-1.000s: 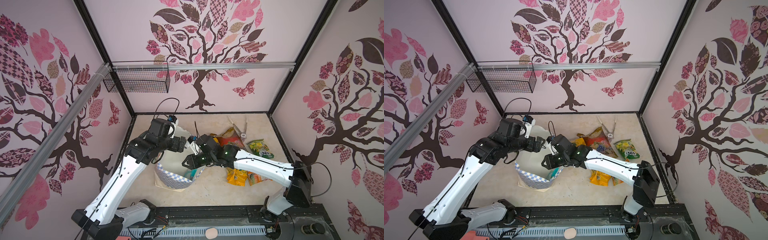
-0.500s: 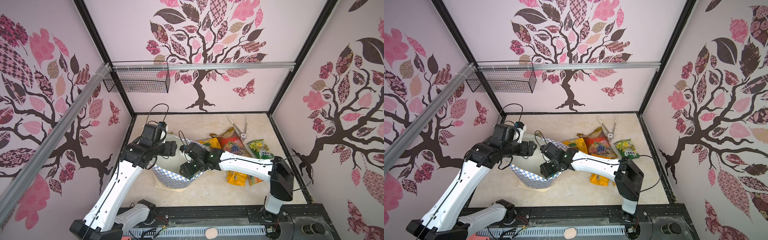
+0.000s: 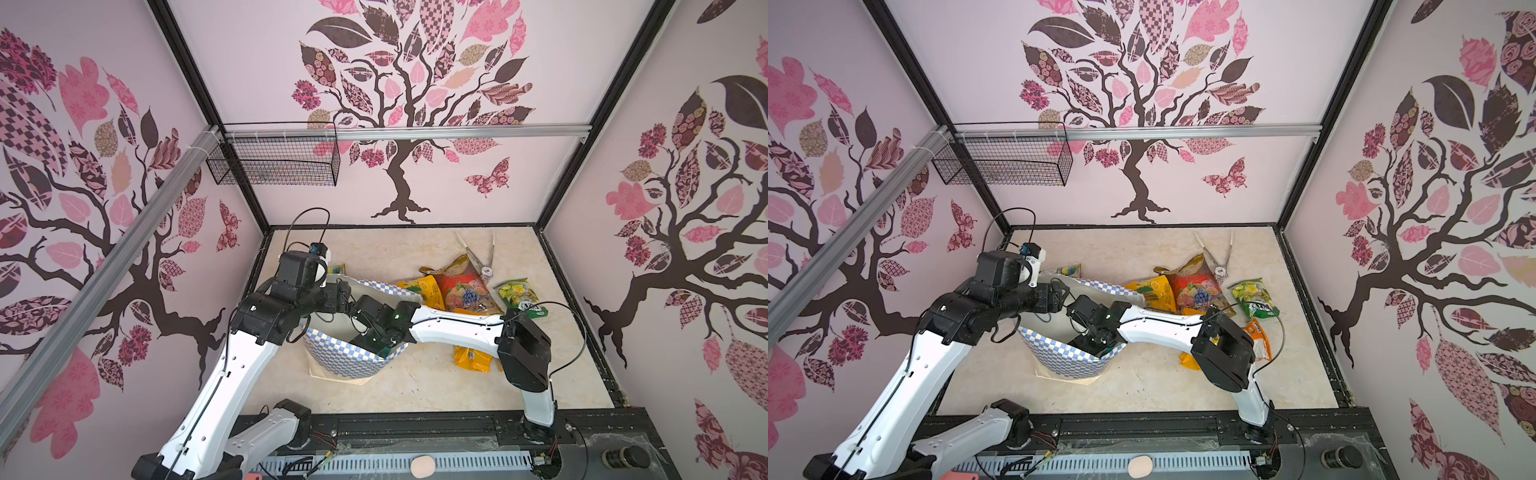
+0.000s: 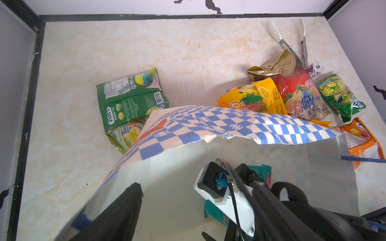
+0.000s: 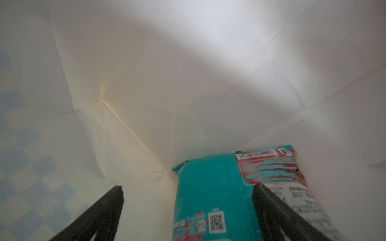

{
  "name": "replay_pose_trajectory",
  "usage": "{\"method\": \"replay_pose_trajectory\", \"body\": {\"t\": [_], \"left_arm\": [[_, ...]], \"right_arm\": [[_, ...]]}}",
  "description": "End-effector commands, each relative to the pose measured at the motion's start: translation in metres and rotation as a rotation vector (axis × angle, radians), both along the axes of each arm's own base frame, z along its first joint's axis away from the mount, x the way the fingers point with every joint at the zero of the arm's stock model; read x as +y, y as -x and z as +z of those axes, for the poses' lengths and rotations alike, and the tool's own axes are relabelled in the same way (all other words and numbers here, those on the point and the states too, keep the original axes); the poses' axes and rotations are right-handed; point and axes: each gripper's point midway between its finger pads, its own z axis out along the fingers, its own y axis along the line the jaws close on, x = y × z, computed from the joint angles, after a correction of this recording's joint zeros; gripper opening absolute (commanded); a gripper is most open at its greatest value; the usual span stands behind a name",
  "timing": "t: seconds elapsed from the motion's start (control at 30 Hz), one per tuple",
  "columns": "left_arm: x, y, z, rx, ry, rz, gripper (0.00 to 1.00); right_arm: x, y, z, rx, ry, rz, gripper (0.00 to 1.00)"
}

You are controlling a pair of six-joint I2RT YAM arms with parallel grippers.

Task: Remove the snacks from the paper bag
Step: 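Lower the right gripper into the paper bag toward the teal mint bag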

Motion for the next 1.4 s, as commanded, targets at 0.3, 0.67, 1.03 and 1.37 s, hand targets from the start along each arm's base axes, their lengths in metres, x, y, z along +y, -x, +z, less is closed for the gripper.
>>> {"method": "replay_pose_trajectory", "body": {"t": [0.3, 0.67, 1.03, 1.37], "left_arm": [[0.032, -0.011, 0.006, -0.073, -0.088, 0.153, 0.88], [0.046, -0.017, -0.005, -0.055, 0.017, 0.205, 0.87], [0.043, -0.017, -0.009, -0.045, 0.041, 0.188, 0.87], [0.04, -0.019, -0.008, -0.046, 0.059, 0.181, 0.87]], "right_arm": [[-0.024, 0.025, -0.096, 0.155, 0.14, 0.0, 1.0], [-0.046, 0.045, -0.137, 0.251, 0.224, 0.01, 0.85], [-0.031, 0.023, -0.095, 0.156, 0.14, -0.037, 0.21], [-0.031, -0.009, -0.029, 0.055, 0.015, -0.127, 0.01]]}}
